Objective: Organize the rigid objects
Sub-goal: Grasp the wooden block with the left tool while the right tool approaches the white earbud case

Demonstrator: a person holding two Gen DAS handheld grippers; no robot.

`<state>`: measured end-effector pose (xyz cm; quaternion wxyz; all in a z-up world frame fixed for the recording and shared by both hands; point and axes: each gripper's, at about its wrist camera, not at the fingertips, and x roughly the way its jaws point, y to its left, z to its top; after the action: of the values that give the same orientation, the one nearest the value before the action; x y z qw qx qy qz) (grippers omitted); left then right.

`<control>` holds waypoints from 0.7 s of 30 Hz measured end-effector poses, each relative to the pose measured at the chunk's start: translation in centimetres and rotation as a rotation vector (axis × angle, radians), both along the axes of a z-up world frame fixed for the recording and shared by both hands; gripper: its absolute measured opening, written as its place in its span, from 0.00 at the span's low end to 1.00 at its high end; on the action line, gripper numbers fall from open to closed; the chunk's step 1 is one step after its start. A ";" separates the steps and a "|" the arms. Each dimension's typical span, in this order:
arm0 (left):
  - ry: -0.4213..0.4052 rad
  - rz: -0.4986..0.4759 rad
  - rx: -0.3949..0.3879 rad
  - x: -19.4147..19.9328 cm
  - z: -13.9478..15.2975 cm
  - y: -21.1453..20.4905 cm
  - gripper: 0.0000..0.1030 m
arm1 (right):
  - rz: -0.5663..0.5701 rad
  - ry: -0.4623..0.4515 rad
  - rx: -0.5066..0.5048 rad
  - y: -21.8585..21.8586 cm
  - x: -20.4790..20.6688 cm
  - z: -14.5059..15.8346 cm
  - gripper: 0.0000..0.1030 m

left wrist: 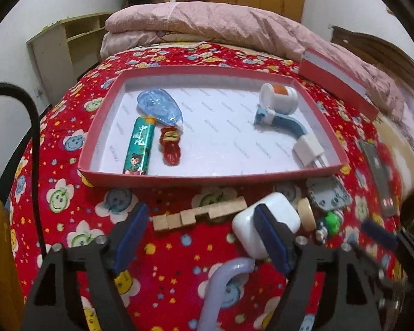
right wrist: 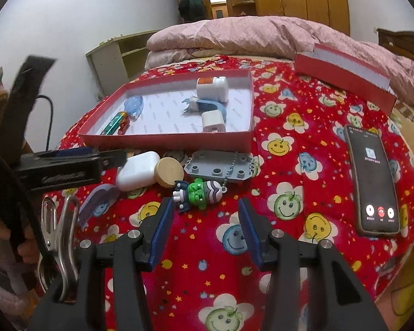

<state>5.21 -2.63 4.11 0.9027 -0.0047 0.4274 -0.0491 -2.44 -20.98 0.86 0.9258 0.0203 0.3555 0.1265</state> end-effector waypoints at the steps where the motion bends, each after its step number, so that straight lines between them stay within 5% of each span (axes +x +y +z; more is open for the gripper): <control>1: -0.001 0.022 -0.007 0.2 -0.1 0.0 0.86 | 0.004 -0.005 -0.009 0.1 -0.1 0.0 0.48; 6: 0.002 0.082 -0.032 1.0 -0.4 0.6 0.86 | 0.021 -0.022 -0.047 0.5 -0.9 -0.5 0.48; 10: -0.012 0.121 0.028 0.6 -0.7 1.0 0.86 | 0.033 -0.024 -0.041 0.4 -1.4 -0.8 0.48; 21: 0.022 0.084 0.007 0.6 -2.0 -1.1 0.87 | 0.035 -0.021 0.001 -0.4 -1.7 -1.0 0.48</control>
<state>5.82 -3.71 2.12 0.8994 -0.0200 0.4367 -0.0094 -4.15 -21.34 -0.10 0.9272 0.0131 0.3461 0.1428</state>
